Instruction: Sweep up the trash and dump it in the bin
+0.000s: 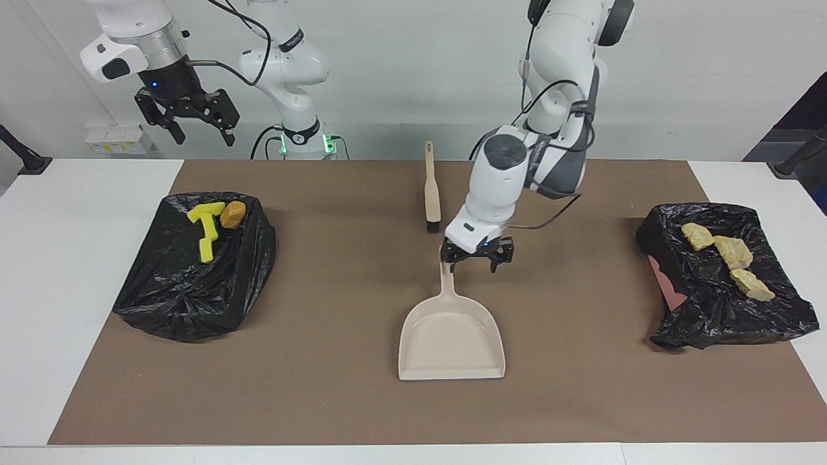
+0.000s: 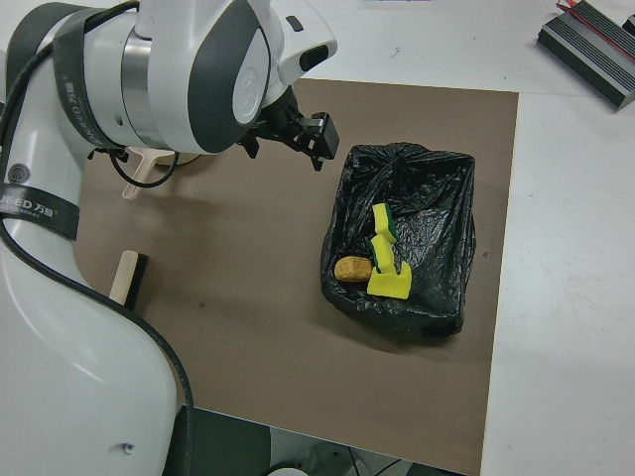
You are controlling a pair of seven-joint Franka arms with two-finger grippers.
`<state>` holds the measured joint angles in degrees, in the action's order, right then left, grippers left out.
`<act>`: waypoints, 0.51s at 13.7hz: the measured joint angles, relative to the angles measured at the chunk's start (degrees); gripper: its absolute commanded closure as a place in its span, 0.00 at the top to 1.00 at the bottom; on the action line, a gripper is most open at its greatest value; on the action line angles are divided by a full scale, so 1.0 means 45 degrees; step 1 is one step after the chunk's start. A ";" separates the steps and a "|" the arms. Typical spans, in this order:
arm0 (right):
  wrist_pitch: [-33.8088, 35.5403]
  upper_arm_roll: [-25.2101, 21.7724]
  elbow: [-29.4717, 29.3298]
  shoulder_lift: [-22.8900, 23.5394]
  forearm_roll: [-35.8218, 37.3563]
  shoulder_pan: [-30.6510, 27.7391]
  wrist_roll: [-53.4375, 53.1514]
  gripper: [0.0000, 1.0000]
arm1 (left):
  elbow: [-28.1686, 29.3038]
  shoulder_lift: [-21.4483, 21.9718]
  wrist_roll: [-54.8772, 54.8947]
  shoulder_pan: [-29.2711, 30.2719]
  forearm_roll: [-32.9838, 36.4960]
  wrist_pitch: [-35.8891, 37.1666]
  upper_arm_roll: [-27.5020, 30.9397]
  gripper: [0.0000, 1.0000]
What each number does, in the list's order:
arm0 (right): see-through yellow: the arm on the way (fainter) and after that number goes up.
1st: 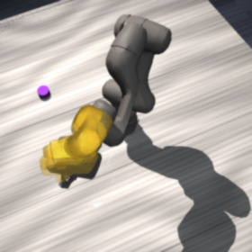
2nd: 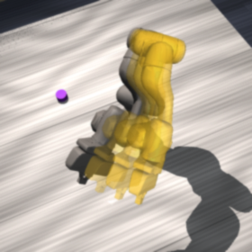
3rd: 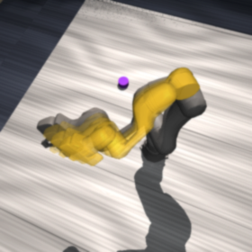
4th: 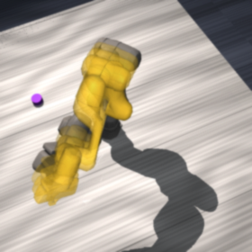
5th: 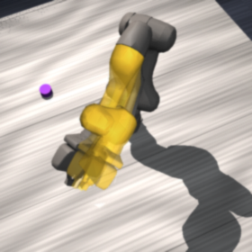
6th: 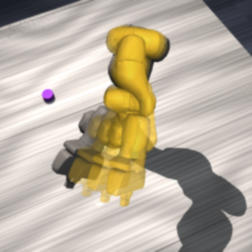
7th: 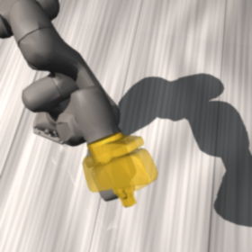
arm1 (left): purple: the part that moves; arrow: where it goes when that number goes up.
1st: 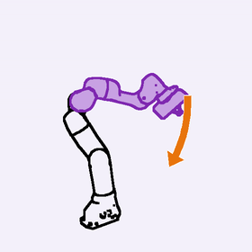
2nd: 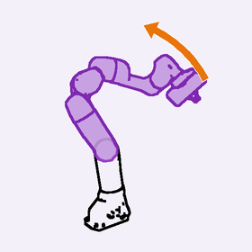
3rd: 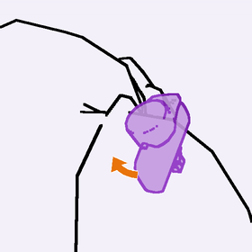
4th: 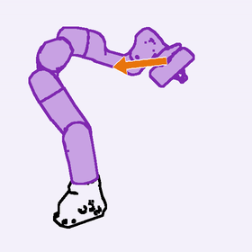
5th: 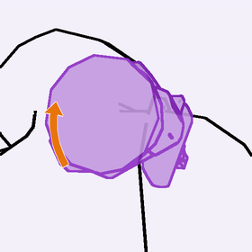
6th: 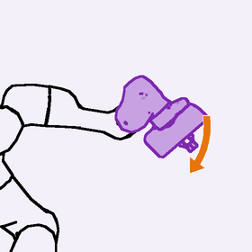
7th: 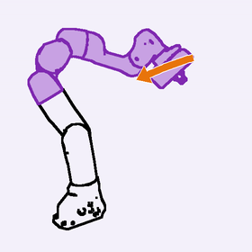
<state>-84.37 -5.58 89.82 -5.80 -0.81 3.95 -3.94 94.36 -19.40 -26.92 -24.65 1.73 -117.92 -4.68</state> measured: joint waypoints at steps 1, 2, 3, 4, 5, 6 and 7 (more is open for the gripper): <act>0.0000 0.0000 0.0000 -0.0002 0.0000 0.0000 0.0000 1.00 | 0.0158 0.0513 0.0397 0.0355 0.0055 0.0386 0.0014 1.00; 0.0000 0.0000 0.0000 -0.0007 0.0000 0.0000 0.0000 1.00 | 0.0308 0.1044 0.0819 0.0746 0.0132 0.0690 0.0033 1.00; 0.0001 0.0000 0.0000 -0.0011 0.0000 0.0000 0.0000 1.00 | 0.0435 0.1624 0.1334 0.1233 0.0195 0.0980 0.0048 1.00; 0.0001 0.0000 0.0000 -0.0015 0.0000 0.0001 0.0000 1.00 | 0.0521 0.2243 0.2035 0.1793 0.0218 0.1441 0.0057 1.00; 0.0001 0.0000 0.0001 -0.0018 0.0000 0.0002 0.0000 1.00 | 0.0595 0.2915 0.2879 0.2405 0.0226 0.2038 0.0069 1.00; 0.0001 0.0000 0.0001 -0.0021 0.0000 0.0003 0.0000 1.00 | 0.0649 0.3432 0.3631 0.2927 0.0234 0.2406 0.0078 1.00; 0.0001 0.0000 0.0001 -0.0025 0.0000 0.0003 0.0000 1.00 | 0.0687 0.3924 0.4488 0.3488 0.0234 0.2631 0.0086 1.00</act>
<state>-84.36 -5.58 89.82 -5.91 -0.81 3.96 -3.94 97.45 -1.74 -6.72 -8.95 2.79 -106.08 -4.29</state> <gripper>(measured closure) 0.000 0.000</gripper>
